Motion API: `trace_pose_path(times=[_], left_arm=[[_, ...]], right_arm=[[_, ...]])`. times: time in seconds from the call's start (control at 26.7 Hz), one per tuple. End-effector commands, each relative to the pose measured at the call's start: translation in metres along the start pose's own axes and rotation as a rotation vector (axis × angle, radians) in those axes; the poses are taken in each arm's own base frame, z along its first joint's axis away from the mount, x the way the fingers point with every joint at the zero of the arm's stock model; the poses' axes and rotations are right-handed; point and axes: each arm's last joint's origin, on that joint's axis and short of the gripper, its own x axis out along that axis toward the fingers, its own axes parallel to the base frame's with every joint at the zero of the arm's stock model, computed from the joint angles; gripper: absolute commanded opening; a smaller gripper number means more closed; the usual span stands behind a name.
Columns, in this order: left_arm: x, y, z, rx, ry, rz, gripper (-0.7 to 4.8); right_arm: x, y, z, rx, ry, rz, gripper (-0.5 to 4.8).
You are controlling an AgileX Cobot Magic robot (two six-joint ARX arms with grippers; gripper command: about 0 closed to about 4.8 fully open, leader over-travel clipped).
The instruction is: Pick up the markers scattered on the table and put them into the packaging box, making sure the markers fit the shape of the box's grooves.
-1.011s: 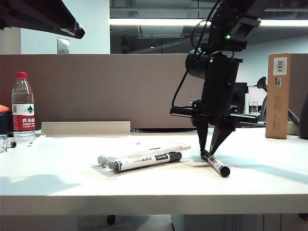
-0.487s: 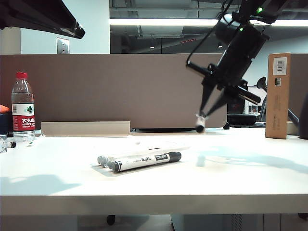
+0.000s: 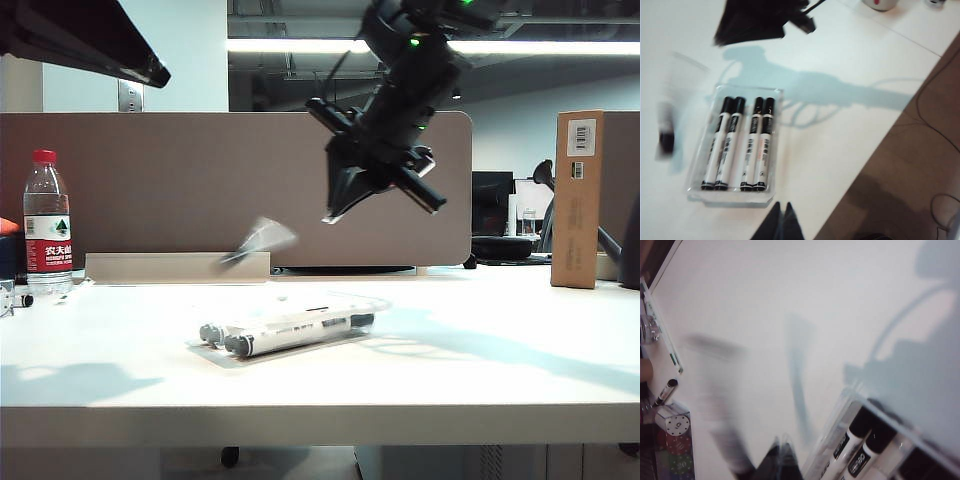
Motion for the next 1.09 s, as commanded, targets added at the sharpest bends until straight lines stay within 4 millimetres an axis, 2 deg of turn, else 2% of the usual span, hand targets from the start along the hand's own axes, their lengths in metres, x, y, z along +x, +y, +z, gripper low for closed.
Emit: trace_pose_path(times=[0.04, 0.41, 1.09], left_arm=[[-0.001, -0.001, 0.0, 0.025, 0.006, 0.002, -0.04], [-0.002, 0.004, -0.007, 0.012, 0.11, 0.188, -0.04], [-0.003, 0.004, -0.01, -0.006, 0.147, 0.202, -0.04]], right_arm=[[0.0, 0.01, -0.012, 0.035, -0.039, 0.017, -0.05], [0.001, 0.018, -0.005, 0.024, -0.094, 0.111, -0.05], [0.001, 0.017, -0.003, -0.002, -0.077, 0.12, -0.05]])
